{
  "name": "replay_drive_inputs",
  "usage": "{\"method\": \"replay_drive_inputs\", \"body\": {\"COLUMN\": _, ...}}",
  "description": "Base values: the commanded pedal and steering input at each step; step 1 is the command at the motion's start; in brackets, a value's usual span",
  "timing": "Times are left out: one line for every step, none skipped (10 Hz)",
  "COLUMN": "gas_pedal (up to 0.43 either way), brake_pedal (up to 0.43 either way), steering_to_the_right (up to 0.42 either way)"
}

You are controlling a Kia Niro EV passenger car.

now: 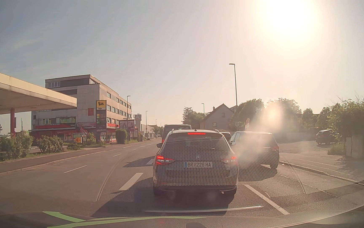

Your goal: Follow the waypoints while adhering to traffic rules and regulations

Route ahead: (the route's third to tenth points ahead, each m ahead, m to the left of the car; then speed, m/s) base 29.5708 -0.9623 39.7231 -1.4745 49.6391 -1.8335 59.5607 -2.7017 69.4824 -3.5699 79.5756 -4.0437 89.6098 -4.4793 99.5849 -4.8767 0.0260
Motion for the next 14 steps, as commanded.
{"method": "replay_drive_inputs", "body": {"gas_pedal": 0.0, "brake_pedal": 0.226, "steering_to_the_right": -0.011}}
{"method": "replay_drive_inputs", "body": {"gas_pedal": 0.0, "brake_pedal": 0.232, "steering_to_the_right": -0.011}}
{"method": "replay_drive_inputs", "body": {"gas_pedal": 0.0, "brake_pedal": 0.238, "steering_to_the_right": -0.011}}
{"method": "replay_drive_inputs", "body": {"gas_pedal": 0.0, "brake_pedal": 0.244, "steering_to_the_right": -0.011}}
{"method": "replay_drive_inputs", "body": {"gas_pedal": 0.0, "brake_pedal": 0.256, "steering_to_the_right": -0.011}}
{"method": "replay_drive_inputs", "body": {"gas_pedal": 0.0, "brake_pedal": 0.262, "steering_to_the_right": -0.011}}
{"method": "replay_drive_inputs", "body": {"gas_pedal": 0.0, "brake_pedal": 0.262, "steering_to_the_right": -0.011}}
{"method": "replay_drive_inputs", "body": {"gas_pedal": 0.0, "brake_pedal": 0.268, "steering_to_the_right": -0.011}}
{"method": "replay_drive_inputs", "body": {"gas_pedal": 0.0, "brake_pedal": 0.268, "steering_to_the_right": -0.011}}
{"method": "replay_drive_inputs", "body": {"gas_pedal": 0.0, "brake_pedal": 0.268, "steering_to_the_right": -0.011}}
{"method": "replay_drive_inputs", "body": {"gas_pedal": 0.0, "brake_pedal": 0.274, "steering_to_the_right": -0.011}}
{"method": "replay_drive_inputs", "body": {"gas_pedal": 0.0, "brake_pedal": 0.274, "steering_to_the_right": -0.011}}
{"method": "replay_drive_inputs", "body": {"gas_pedal": 0.0, "brake_pedal": 0.274, "steering_to_the_right": -0.011}}
{"method": "replay_drive_inputs", "body": {"gas_pedal": 0.0, "brake_pedal": 0.274, "steering_to_the_right": -0.011}}
